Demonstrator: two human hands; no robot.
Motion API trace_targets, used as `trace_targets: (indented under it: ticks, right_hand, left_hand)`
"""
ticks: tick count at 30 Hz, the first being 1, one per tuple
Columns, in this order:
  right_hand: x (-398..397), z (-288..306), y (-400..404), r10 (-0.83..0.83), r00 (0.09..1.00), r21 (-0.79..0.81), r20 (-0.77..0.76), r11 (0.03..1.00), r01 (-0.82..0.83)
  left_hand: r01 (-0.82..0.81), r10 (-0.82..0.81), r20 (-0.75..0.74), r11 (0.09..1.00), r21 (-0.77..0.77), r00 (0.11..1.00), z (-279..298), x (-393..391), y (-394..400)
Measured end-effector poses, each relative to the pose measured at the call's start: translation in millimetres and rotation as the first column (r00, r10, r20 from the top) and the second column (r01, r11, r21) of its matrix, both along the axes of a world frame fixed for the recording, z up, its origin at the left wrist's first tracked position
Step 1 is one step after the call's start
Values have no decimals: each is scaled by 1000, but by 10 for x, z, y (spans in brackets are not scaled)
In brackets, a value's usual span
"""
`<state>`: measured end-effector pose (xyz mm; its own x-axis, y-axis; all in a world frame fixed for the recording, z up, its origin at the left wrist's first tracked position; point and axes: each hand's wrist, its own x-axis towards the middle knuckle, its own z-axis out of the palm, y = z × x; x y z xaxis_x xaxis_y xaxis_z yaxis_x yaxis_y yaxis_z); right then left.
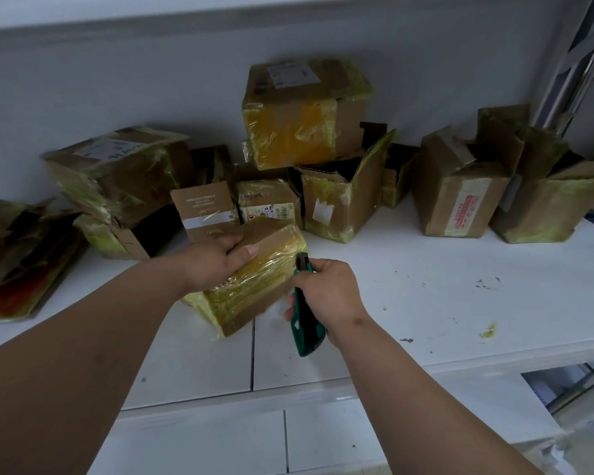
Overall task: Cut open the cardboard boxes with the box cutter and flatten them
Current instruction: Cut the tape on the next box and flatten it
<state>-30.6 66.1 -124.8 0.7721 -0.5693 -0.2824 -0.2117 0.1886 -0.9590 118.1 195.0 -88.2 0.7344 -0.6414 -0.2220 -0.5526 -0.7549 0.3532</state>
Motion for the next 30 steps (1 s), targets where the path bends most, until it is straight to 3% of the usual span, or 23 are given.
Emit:
trace_targets:
  ticks: [11, 19, 26, 30]
  right_hand:
    - [-69, -48, 241, 16, 998, 1, 56, 1000, -16]
    - [-137, -23, 473, 167, 984, 72, 65, 983, -171]
    - [-131, 60, 300, 108, 991, 99, 79, 988, -115]
    - [-53, 63, 283, 105, 994, 86, 40, 990, -108]
  left_hand:
    - [-4, 4, -18, 1000, -1, 1000, 24, 1, -3]
    - [-25, 20, -62, 996, -84, 998, 43, -65, 21]
    - [55, -109, -428, 989, -136, 897, 268, 30, 495]
    - [113, -124, -214, 992, -59, 969, 193, 38, 575]
